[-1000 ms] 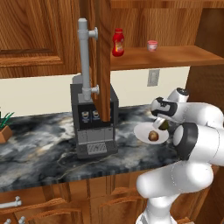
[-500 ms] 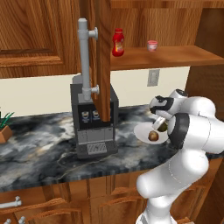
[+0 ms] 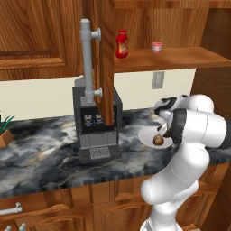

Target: Pick the avocado and bread from the counter and place them on the plate. Then pick the jam from the cabinet and place it next to the plate. Lastly close the cabinet door.

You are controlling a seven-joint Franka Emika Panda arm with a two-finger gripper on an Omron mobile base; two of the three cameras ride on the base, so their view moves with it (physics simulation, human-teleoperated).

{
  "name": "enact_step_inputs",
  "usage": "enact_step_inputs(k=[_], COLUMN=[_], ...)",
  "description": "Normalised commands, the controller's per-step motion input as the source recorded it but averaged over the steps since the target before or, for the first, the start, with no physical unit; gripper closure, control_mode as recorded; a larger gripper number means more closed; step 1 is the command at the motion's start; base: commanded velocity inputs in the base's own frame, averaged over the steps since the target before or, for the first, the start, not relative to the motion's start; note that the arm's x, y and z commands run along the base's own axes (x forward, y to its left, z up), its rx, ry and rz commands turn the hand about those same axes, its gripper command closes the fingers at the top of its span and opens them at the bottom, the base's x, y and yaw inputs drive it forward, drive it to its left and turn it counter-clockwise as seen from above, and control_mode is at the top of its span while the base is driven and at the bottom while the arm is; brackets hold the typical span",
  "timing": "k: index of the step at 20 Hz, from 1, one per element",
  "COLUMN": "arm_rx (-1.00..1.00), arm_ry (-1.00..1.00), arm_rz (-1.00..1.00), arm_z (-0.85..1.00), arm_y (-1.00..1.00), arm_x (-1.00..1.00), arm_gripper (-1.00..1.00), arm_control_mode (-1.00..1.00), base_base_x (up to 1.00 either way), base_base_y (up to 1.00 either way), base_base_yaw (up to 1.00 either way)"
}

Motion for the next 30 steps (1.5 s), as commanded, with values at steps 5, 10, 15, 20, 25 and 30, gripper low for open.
enact_step_inputs(k=[5, 10, 15, 20, 25, 30], arm_rx=[0.00, 0.00, 0.00, 0.00, 0.00, 0.01], arm_ry=[0.00, 0.03, 0.06, 0.04, 0.03, 0.00], arm_rz=[0.06, 0.05, 0.04, 0.03, 0.03, 0.05], arm_z=[-0.15, -0.15, -0.17, -0.11, -0.11, -0.14], arm_y=[0.00, 0.00, 0.00, 0.00, -0.01, -0.10], arm_x=[0.23, 0.25, 0.18, 0.06, 0.03, 0.00], arm_gripper=[1.00, 1.00, 1.00, 1.00, -1.00, -1.00], arm_control_mode=[-1.00, -1.00, -1.00, -1.00, -1.00, -1.00], base_base_x=[0.00, 0.00, 0.00, 0.00, 0.00, 0.00], base_base_y=[0.00, 0.00, 0.00, 0.00, 0.00, 0.00], base_base_yaw=[0.00, 0.00, 0.00, 0.00, 0.00, 0.00])
